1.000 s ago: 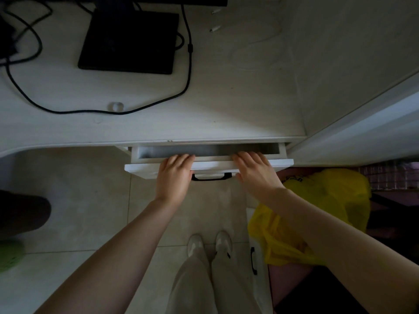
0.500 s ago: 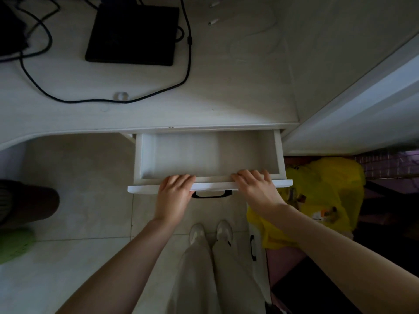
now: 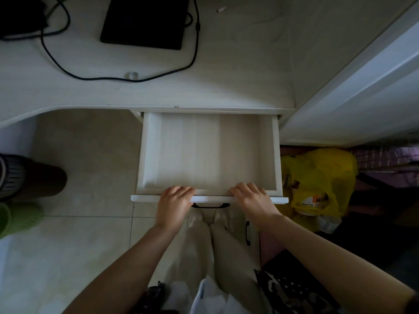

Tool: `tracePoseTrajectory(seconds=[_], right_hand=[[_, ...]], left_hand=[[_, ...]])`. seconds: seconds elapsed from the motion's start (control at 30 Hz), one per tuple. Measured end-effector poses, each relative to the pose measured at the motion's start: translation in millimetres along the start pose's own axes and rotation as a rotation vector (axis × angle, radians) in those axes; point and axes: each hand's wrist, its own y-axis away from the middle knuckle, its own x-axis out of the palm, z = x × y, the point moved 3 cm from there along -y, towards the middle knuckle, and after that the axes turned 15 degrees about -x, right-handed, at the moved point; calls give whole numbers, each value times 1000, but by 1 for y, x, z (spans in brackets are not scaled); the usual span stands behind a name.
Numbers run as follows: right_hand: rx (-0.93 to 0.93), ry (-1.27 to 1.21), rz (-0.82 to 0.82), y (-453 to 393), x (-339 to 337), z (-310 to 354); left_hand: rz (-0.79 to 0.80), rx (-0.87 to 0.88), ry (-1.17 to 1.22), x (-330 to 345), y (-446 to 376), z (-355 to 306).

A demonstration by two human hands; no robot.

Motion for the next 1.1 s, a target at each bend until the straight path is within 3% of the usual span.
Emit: tracePoseTrajectory(seconds=[0.3, 0.57, 0.83, 1.1], right_hand=[[-21, 8, 71, 12, 5, 7], [-20, -121, 112, 11, -6, 5], [-109, -19, 67, -19, -47, 15], [-312, 121, 55, -83, -80, 93]], left_hand=[[65, -35, -17, 1, 18, -5], [184, -99, 137, -3, 19, 2], [149, -349, 361, -22, 38, 19], [-23, -622, 496, -58, 76, 81]])
